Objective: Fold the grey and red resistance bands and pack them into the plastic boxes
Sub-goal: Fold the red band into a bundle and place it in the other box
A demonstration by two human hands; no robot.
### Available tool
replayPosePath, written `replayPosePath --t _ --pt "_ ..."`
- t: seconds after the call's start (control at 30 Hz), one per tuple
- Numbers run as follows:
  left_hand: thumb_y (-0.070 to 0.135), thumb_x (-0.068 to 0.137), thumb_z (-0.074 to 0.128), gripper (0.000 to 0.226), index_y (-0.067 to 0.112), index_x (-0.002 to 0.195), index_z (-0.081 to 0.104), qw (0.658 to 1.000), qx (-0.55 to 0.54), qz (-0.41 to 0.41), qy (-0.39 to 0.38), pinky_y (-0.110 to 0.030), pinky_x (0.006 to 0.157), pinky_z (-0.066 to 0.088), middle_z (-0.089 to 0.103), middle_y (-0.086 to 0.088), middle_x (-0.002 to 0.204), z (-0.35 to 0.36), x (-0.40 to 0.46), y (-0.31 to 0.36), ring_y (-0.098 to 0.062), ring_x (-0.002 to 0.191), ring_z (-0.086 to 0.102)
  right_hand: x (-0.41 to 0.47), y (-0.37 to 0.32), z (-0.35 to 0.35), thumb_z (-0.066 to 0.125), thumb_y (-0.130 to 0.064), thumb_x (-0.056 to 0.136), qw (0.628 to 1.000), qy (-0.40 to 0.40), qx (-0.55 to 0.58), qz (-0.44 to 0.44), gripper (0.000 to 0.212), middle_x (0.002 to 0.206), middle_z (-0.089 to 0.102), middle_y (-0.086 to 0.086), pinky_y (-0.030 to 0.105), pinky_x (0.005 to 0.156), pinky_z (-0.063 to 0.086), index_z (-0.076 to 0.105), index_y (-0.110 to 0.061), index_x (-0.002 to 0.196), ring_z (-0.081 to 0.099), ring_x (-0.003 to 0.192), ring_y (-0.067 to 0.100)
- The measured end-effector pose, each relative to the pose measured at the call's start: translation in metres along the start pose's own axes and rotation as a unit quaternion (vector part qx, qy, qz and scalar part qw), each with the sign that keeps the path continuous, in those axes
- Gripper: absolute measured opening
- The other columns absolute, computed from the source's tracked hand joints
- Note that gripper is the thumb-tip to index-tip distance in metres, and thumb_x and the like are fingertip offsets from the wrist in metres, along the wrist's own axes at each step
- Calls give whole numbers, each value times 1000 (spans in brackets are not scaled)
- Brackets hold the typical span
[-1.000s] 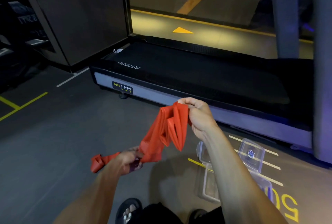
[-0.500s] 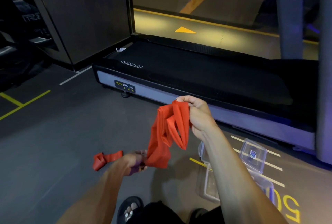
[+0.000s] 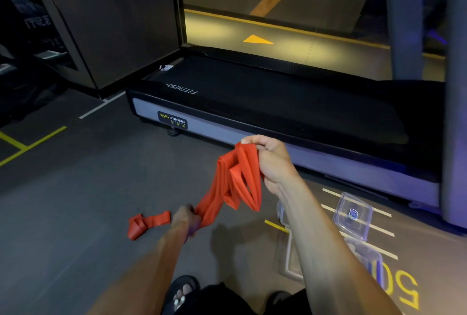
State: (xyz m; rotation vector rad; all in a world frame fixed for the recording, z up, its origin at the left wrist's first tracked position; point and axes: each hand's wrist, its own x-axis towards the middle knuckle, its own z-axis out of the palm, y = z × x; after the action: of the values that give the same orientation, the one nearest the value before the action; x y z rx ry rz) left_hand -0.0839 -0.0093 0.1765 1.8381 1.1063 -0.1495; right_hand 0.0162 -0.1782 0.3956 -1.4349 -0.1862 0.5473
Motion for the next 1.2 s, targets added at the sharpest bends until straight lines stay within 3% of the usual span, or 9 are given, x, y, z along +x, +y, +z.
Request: replayPosePath --t 0.1,0.3,0.37,0.43,0.53,0.6,0.7,0.87,1.2 --pt "3 92 51 24 10 107 68 999 -23 1 -23 -23 38 40 72 -17 93 3 2 8 -26 58 59 1 0 1 63 11 91 1000 17 -12 3 18 69 71 8 30 60 53 69 -5 86 65 62 16" --pt "-3 102 52 16 -2 113 64 991 -107 2 -74 -13 35 40 62 -6 73 12 -7 15 -3 36 49 2 -3 0 62 11 91 1000 21 21 4 16 77 74 12 31 62 56 70 -3 89 68 64 18" --pt "-9 103 41 24 -22 115 58 977 -198 19 -80 -7 77 51 69 -11 67 14 -9 18 1 29 48 1 -5 1 61 14 90 1000 16 26 5 19 76 74 12 32 62 58 70 -2 93 69 62 18" --pt "-14 99 31 31 -32 105 56 969 -222 34 -108 -28 120 25 68 -27 65 11 -19 26 -7 30 54 0 -7 4 60 16 90 999 9 34 9 20 77 73 14 31 60 58 69 -1 95 68 62 18" --pt "-4 67 51 26 -5 45 65 927 -329 22 -178 -12 79 53 50 -2 38 11 -18 33 -8 28 46 1 -7 7 61 14 90 999 3 44 15 17 77 72 13 31 60 58 69 0 98 67 63 19" --pt "-11 82 48 41 4 50 70 931 -318 43 -175 -20 57 50 55 2 48 10 -7 34 -8 46 54 3 -6 7 61 13 91 998 -1 51 21 15 74 74 11 31 61 57 68 0 97 67 62 18" --pt "-22 89 52 31 0 74 68 950 -234 144 -151 -27 64 51 64 -4 69 6 6 31 -4 60 62 4 -5 7 59 14 91 999 4 44 26 17 71 74 10 32 60 57 68 -1 94 67 61 19" --pt "34 69 65 20 16 76 70 977 6 202 -68 -38 69 59 70 0 67 -2 25 17 -6 65 59 8 0 8 59 14 91 999 42 19 28 20 73 71 15 36 64 55 69 -3 88 65 64 25" --pt "-14 82 67 39 20 100 68 944 39 286 -163 -20 67 54 67 -15 99 -17 -12 42 -18 87 61 12 6 11 61 11 92 998 51 15 36 20 81 69 21 40 70 54 70 -5 86 63 74 30"
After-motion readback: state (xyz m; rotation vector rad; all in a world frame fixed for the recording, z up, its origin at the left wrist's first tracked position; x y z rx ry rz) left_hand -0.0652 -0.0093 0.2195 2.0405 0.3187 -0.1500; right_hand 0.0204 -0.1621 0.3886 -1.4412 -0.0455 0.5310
